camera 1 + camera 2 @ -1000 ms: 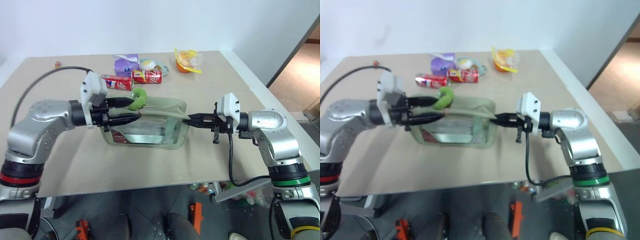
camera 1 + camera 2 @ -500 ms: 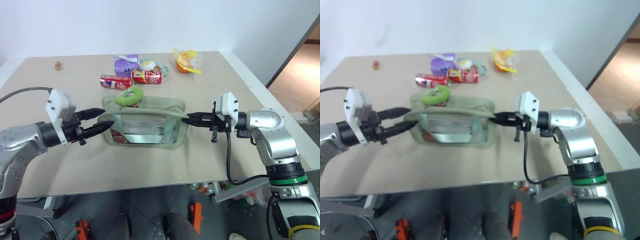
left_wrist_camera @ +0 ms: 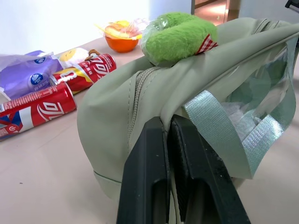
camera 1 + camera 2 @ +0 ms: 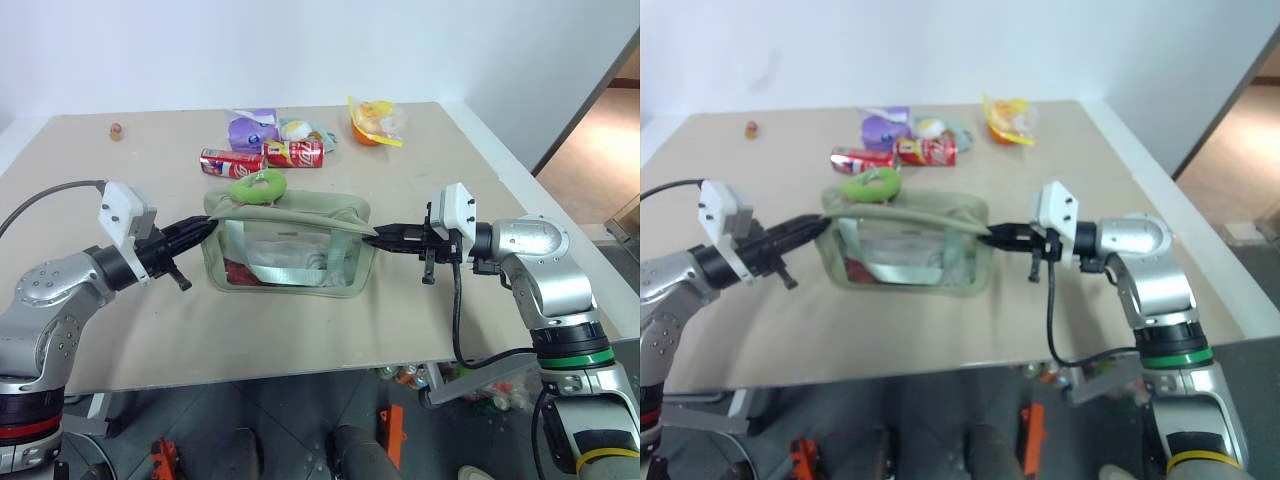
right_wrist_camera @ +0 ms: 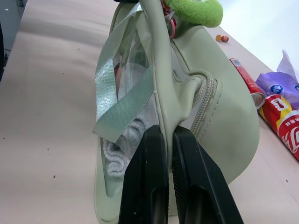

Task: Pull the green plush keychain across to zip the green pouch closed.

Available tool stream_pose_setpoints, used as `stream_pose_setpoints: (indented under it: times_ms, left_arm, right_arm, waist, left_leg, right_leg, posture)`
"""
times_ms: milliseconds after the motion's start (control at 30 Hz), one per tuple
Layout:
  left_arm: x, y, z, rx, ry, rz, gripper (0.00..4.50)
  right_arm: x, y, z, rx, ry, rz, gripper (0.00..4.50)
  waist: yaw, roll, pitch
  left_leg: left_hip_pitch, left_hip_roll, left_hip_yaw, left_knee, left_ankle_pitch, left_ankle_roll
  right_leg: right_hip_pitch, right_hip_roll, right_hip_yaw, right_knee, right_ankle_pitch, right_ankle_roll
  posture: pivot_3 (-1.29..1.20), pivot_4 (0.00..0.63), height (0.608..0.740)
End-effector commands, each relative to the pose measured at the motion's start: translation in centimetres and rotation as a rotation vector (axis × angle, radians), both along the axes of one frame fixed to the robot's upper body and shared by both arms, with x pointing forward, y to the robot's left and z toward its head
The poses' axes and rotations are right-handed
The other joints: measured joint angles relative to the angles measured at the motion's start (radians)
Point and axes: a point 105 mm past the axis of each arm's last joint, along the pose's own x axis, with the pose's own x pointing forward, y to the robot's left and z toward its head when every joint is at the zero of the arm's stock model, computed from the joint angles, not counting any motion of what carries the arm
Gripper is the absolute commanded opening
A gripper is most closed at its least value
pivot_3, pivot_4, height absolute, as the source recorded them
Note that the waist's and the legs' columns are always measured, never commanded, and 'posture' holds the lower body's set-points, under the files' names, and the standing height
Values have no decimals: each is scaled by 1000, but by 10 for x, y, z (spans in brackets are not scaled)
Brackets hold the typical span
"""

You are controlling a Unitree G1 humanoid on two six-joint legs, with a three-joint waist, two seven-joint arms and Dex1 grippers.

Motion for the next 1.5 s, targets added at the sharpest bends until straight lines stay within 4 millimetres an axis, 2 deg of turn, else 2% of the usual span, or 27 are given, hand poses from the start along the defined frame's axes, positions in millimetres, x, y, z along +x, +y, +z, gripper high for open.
stream_pose_setpoints:
  times_ms: [33, 67, 167, 300, 333, 400, 467, 500, 533, 633, 700, 800, 1000, 1167, 1267, 1333, 1367, 1400, 1500]
  left_arm:
    - [-2, -4, -2, -1, 6, -27, 78]
    - [-3, -5, -3, 0, 7, -33, 78]
    - [-5, -8, -4, -4, 11, -45, 0]
    - [-7, -13, -6, -9, 19, -62, 0]
    - [-8, -14, -7, -9, 22, -67, 0]
    - [-9, -17, -9, -9, 30, -77, 0]
    - [-10, -19, -11, -10, 36, -87, 0]
    - [-10, -20, -11, -10, 38, -91, 0]
    - [-10, -21, -12, -10, 39, -93, 0]
    - [-10, -24, -12, -12, 42, -104, 0]
    - [-11, -27, -12, -15, 44, -116, 0]
    - [-13, -30, -10, -23, 44, -131, 0]
    - [-15, -35, -10, -24, 42, -143, 0]
    - [-17, -37, -10, -27, 41, -144, 0]
    - [-16, -36, -10, -27, 41, -138, 0]
    - [-15, -36, -10, -27, 40, -136, 0]
    - [-15, -36, -10, -27, 40, -135, 0]
    - [-15, -36, -11, -26, 39, -133, 0]
    - [-14, -35, -11, -27, 38, -126, 0]
  right_arm:
    - [-3, 1, 12, 6, -29, 10, 0]
    - [-2, 1, 15, 15, -23, 4, 0]
    - [-11, 3, 22, 26, 7, 29, 962]
    - [-17, 4, 43, 66, -10, 22, 2475]
    - [-19, 3, 50, 76, 5, 24, 2700]
    - [-22, 5, 72, 115, -13, 38, 3494]
    - [-26, 15, 99, 191, -19, 69, 4174]
    - [-27, 23, 110, 213, -35, 91, 4424]
    - [-26, 33, 120, 241, -41, 110, 4473]
    - [-16, 62, 128, 257, -65, 124, 4473]
    - [-3, 80, 117, 216, -34, 107, 4473]
    - [19, 96, 99, 175, 11, 64, 4473]
    - [50, 111, 78, 122, 88, -7, 4473]
    - [56, 115, 73, 110, 122, -12, 4473]
    - [57, 116, 70, 104, 141, -7, 3700]
    - [56, 117, 68, 97, 143, 3, 2917]
    - [55, 117, 68, 99, 143, 9, 2729]
    - [54, 116, 69, 103, 141, 16, 2202]
    - [49, 114, 74, 123, 129, 32, 1141]
  waist:
    - [0, 0, 0]
    - [0, 0, 0]
    - [1, 0, 0]
    - [1, 0, 0]
    - [1, 0, 0]
    - [2, 0, 0]
    - [2, 0, 0]
    - [1, 0, 0]
    - [1, 1, 0]
    - [4, 0, 0]
    - [6, 0, -1]
    - [14, -1, -1]
    - [23, 0, -1]
    - [27, 0, -1]
    - [26, 0, -1]
    - [26, 0, -1]
    - [26, 0, -1]
    - [26, 0, -1]
    - [26, 0, -1]
  left_leg:
    - [0, 0, 0, 0, 0, 0]
    - [0, 0, 0, 0, 0, 0]
    - [0, 0, 0, 0, 0, 0]
    - [0, 0, 0, 0, 0, 0]
    - [0, 0, 0, 0, 0, 0]
    - [-1, 0, 0, 0, 0, 0]
    - [-1, -1, 0, 0, 0, 0]
    - [-1, -1, 0, 0, 0, 0]
    - [-1, 0, 0, 0, 0, 0]
    - [0, 0, -1, 0, 0, 0]
    - [0, 0, -1, 0, 0, 0]
    - [-2, -1, 0, 1, 0, 0]
    - [-5, -7, 1, 0, 0, 0]
    - [-5, -7, -1, 0, -1, -1]
    - [-5, -8, -1, 0, -1, -1]
    - [-5, -8, -1, 0, -1, -1]
    - [-5, -8, -1, 0, -1, -1]
    - [-5, -8, -1, 0, -1, -1]
    - [-5, -8, -1, 0, -1, -1]
  right_leg:
    - [0, 0, 0, 0, 0, 0]
    - [0, 0, 0, 0, 0, 0]
    - [0, 0, 0, 0, 0, 0]
    - [0, 0, 0, 0, 0, 0]
    - [0, 0, 0, 0, 0, 0]
    - [0, -1, 0, 0, 0, 0]
    - [0, -1, 0, 0, 0, 1]
    - [0, -1, 0, 0, 0, 1]
    - [0, -1, 0, 0, 0, 0]
    - [0, 0, -1, 0, 0, 0]
    - [0, -1, -1, 0, -1, 0]
    - [0, -3, -1, -1, -1, 1]
    - [-1, -8, -1, -1, -1, 2]
    - [-1, -9, -3, -1, -2, 1]
    - [-1, -10, -2, -1, -2, 1]
    - [-1, -10, -3, -1, -2, 2]
    - [-1, -10, -3, -1, -2, 2]
    - [-1, -10, -3, -1, -2, 2]
    - [-1, -10, -3, -1, -2, 2]
  posture:
    - [0, 150, 740]
    - [0, 150, 740]
    - [0, 150, 740]
    - [0, 150, 740]
    - [0, 150, 740]
    - [0, 150, 740]
    - [0, 150, 740]
    - [0, 150, 740]
    - [0, 150, 740]
    - [0, 150, 740]
    - [0, 150, 740]
    - [0, 150, 740]
    - [0, 150, 740]
    - [0, 150, 740]
    - [0, 150, 740]
    - [0, 150, 740]
    - [0, 150, 740]
    - [0, 150, 740]
    - [0, 150, 740]
